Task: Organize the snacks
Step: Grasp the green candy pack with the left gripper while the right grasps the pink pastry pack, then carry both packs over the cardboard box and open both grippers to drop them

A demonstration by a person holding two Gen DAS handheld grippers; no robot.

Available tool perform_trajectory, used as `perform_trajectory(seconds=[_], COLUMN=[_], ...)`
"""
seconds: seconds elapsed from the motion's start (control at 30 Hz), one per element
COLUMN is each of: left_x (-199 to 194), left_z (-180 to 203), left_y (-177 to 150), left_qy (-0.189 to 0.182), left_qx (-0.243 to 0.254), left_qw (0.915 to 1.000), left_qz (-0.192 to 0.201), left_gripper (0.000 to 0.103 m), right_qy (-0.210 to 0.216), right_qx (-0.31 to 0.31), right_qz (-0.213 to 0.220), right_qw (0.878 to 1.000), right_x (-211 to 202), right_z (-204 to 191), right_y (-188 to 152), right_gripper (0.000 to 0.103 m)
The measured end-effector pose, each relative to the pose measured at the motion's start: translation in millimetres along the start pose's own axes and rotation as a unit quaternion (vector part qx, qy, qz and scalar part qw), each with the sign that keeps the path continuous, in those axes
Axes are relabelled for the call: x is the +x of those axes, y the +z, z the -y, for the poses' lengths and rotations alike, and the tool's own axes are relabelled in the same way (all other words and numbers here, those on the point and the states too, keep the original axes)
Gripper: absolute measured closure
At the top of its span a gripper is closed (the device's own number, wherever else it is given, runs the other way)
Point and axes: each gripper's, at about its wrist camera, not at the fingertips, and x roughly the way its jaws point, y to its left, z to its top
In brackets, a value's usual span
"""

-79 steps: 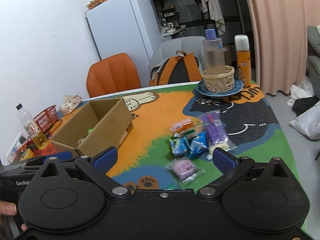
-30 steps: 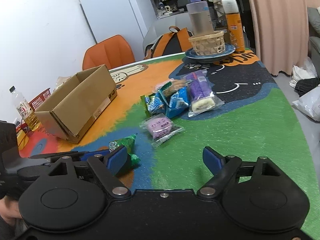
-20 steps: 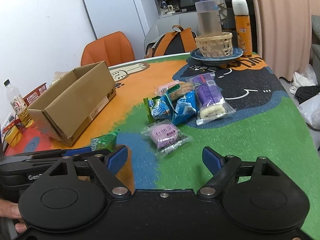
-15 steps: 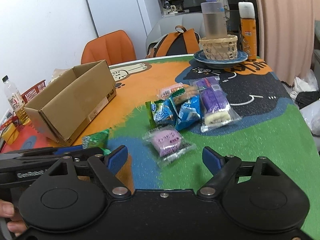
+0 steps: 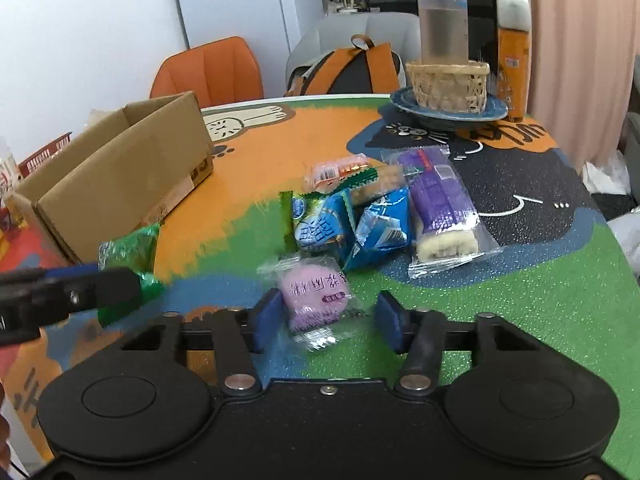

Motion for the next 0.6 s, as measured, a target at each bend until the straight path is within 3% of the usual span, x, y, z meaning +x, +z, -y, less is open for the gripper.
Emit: perform_trajectory(seconds=[0.5,0.6], left_x=[-26,-32], left_z=[4,2], left_y=[23,29], left_qy=[-0.004,-0.001], left_qx=[0.005,0.004], left_qw=[0.9991,0.9985], left_qz=[0.043,0.054], left_gripper=[0.070,0.070], right_qy=[0.029,0.037], right_qx=[0.007,0.007], right_qz=[0.039,0.052], right_qw=[0.999,0.998], right_x=[-31,-36], right_z=[-10,-15], right_y=[10,19], right_gripper=[0.062,0.068])
